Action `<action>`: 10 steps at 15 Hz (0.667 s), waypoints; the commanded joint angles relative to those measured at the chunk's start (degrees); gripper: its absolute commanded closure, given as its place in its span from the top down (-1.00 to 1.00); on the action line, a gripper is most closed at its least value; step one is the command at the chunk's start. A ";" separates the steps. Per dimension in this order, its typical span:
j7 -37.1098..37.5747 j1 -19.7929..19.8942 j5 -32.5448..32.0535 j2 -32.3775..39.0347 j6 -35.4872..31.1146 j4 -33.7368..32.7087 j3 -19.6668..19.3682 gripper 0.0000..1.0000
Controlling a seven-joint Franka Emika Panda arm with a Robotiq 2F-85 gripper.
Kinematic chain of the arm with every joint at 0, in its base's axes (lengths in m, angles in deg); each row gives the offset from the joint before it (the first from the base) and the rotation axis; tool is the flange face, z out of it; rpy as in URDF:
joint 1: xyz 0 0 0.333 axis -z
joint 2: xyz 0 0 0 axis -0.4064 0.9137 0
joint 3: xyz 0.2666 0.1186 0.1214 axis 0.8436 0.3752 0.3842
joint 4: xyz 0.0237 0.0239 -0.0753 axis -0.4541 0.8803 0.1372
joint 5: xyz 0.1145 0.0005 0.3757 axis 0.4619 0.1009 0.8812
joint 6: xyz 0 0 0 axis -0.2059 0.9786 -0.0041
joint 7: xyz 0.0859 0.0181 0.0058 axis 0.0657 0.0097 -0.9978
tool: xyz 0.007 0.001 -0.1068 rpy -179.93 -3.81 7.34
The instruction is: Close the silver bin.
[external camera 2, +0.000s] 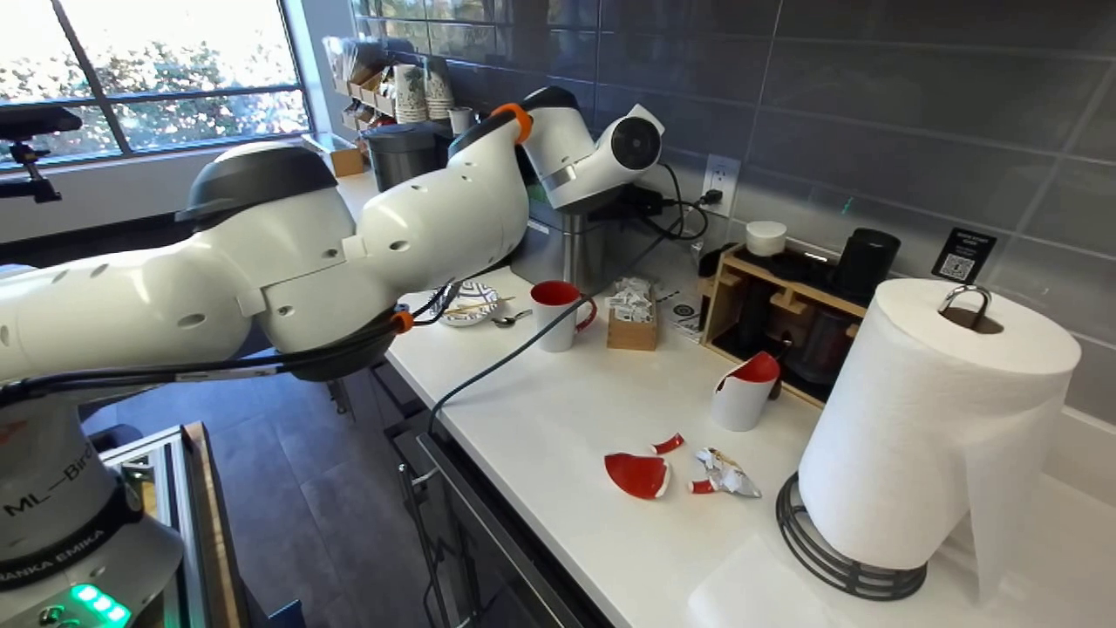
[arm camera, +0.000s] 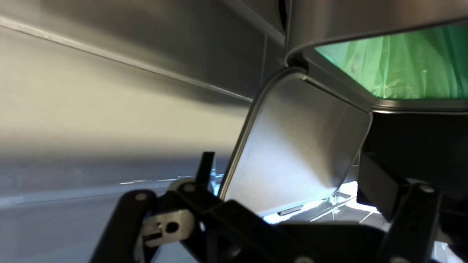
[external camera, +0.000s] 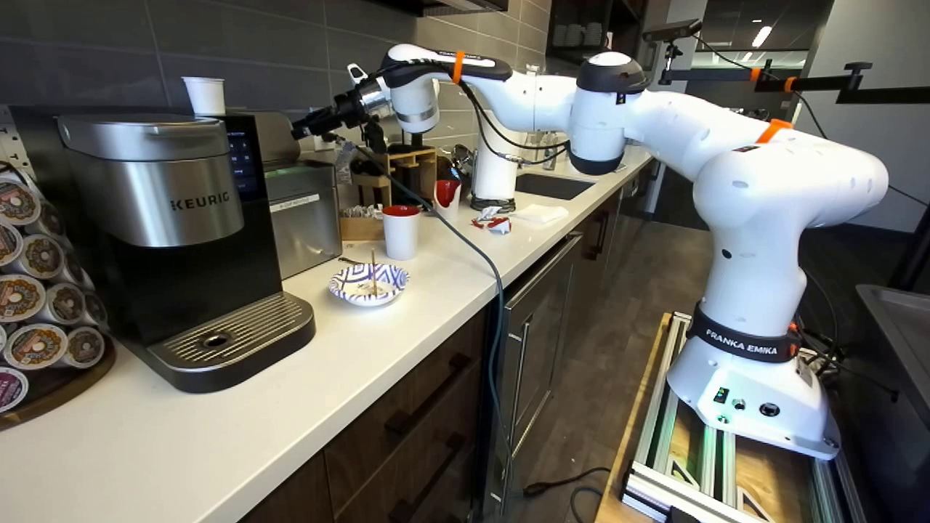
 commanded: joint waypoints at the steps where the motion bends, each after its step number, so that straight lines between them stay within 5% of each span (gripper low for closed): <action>1: 2.39 0.19 -1.30 -0.52 5.03 -0.85 0.80 1.00; 10: 3.81 1.92 -0.71 -0.53 14.86 -1.42 3.38 1.00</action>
